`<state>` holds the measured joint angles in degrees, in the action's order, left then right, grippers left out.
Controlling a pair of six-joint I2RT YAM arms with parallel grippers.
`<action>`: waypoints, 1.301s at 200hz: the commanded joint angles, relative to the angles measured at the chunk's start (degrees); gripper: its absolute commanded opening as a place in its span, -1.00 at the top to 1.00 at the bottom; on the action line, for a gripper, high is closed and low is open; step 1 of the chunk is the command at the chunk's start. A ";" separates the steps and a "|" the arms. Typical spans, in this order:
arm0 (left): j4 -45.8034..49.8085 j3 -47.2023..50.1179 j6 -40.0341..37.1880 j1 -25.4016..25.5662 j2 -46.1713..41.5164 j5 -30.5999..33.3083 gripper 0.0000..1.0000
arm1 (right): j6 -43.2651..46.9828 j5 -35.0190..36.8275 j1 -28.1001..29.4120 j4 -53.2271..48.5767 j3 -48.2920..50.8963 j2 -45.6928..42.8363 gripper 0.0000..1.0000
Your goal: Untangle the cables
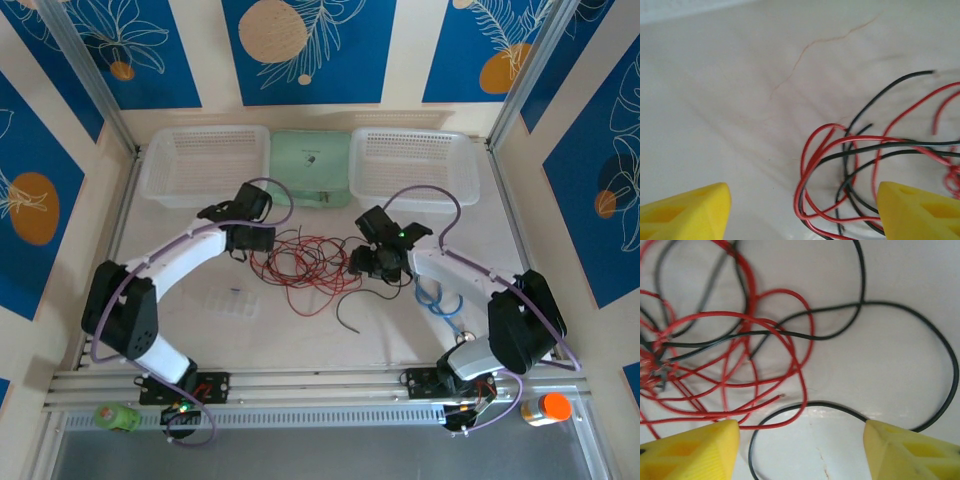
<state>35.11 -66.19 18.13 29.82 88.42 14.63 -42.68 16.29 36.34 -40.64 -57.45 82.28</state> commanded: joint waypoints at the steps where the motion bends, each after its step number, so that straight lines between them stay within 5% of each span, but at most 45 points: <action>1: 3.46 -3.24 -1.15 2.74 -2.56 -1.99 -0.59 | 5.10 3.77 3.28 -5.25 -4.17 -1.18 -0.37; 24: 2.74 -3.32 0.41 4.01 -2.03 -4.00 -0.53 | 7.49 1.06 6.01 -2.52 -6.99 1.91 -0.31; 63: -2.07 -0.43 4.87 3.89 2.35 -4.52 -0.15 | 13.35 0.98 9.06 2.04 -11.55 11.72 -0.08; 132: -9.46 0.66 8.31 3.50 13.72 -4.83 0.05 | 18.24 0.85 10.96 6.22 -13.61 20.14 0.09; 168: -10.70 2.37 8.59 3.12 14.32 -4.38 0.07 | 17.29 1.35 11.52 6.34 -14.13 22.40 0.69; 184: -10.61 2.80 8.41 2.81 14.32 -3.85 0.07 | 17.12 2.51 11.82 4.67 -14.74 20.90 1.00; 260: -11.89 5.52 8.84 1.97 16.43 -3.55 0.10 | 19.25 -0.89 6.44 -11.30 -27.41 -4.60 1.00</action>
<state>23.64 -62.26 26.57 32.36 103.46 10.57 -24.71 18.44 46.44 -46.06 -79.68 86.11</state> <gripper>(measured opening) 0.453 0.050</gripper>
